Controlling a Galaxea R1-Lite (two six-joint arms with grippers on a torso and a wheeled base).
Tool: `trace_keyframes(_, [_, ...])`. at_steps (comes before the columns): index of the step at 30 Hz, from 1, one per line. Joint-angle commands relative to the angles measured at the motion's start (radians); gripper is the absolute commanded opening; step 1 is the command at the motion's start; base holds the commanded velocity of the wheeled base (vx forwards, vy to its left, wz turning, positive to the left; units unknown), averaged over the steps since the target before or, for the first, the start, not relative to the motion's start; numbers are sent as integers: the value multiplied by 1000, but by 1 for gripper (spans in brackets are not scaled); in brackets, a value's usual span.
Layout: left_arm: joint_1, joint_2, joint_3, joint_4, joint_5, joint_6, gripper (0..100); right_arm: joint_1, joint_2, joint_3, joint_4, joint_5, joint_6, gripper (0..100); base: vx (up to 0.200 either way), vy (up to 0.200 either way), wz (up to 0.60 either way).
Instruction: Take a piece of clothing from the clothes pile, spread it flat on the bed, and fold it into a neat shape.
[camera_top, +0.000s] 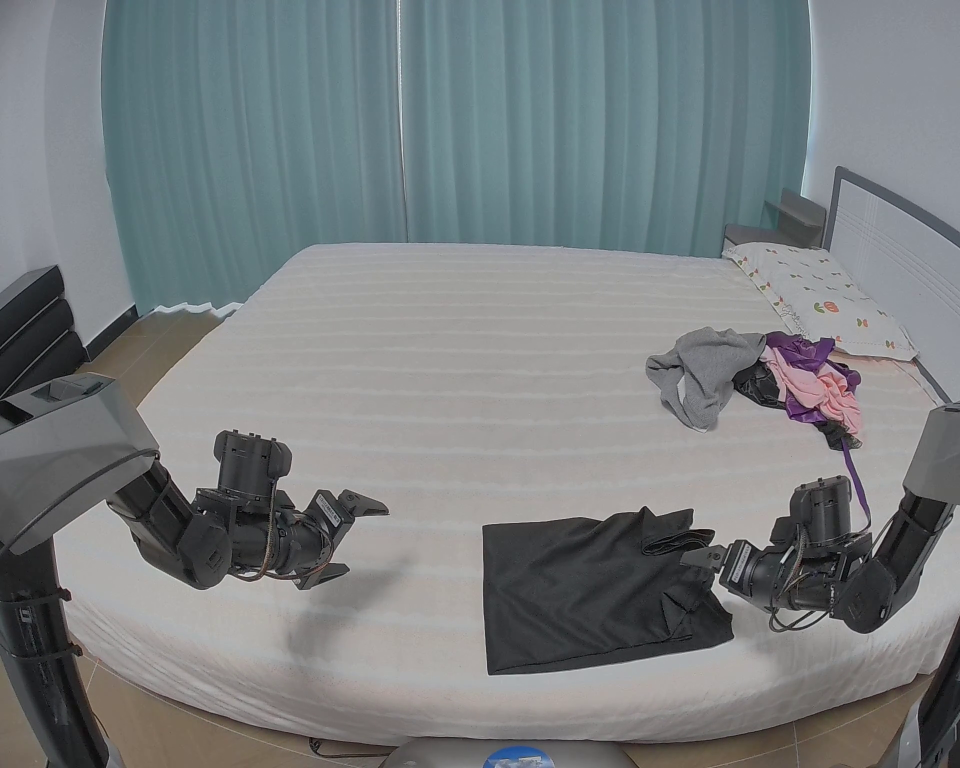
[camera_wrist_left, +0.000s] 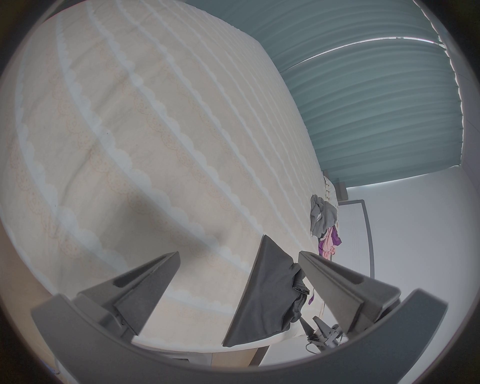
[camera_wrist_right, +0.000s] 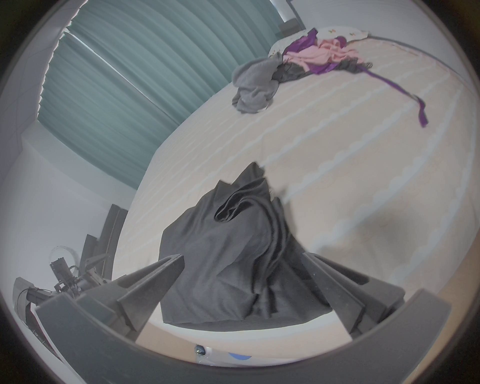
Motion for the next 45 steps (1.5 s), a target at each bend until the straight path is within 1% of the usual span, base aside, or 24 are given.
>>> trace_keyframes(1, [-1, 1, 0, -1, 0, -2, 100, 43, 90, -40, -2, 17, 30, 100, 0, 0, 0])
trace_keyframes(11, [-1, 1, 0, -1, 0, 0, 100, 51, 120, -52, -1, 17, 35, 100, 0, 0, 0])
trace_keyframes(12, [-1, 1, 0, -1, 0, 0, 100, 51, 121, -52, -2, 17, 35, 0, 0, 0, 0])
trace_keyframes(20, [-1, 1, 0, -1, 0, -2, 100, 42, 109, -44, 1, 7, 55, 0, 0, 0, 0])
trace_keyframes(25, [1, 1, 0, -1, 0, -2, 100, 22, 41, 0, 11, 7, 50, 0, 0, 0, 0])
trace_keyframes(30, [-1, 1, 0, -1, 1, -2, 100, -9, 18, 43, 11, 14, 40, 0, 0, 0, 0])
trace_keyframes(32, [-1, 1, 0, -1, 1, -2, 100, -27, 18, 59, 11, 19, 14, 0, 0, 0, 0])
trace_keyframes(35, [1, 1, 0, -1, 1, -5, 100, -59, 34, 74, 10, 28, -57, 0, 0, 0, 0])
trace_keyframes(41, [-1, 1, 0, -1, 1, -6, 100, -82, 32, 76, 10, 33, -92, 0, 0, 0, 0])
trace_keyframes(43, [-1, 1, 0, -1, 1, -6, 100, -90, 34, 76, 10, 33, -120, 0, 0, 0, 0])
trace_keyframes(45, [1, 1, 0, -1, 1, -5, 100, -108, 40, 76, 10, 33, -174, 0, 0, 0, 0])
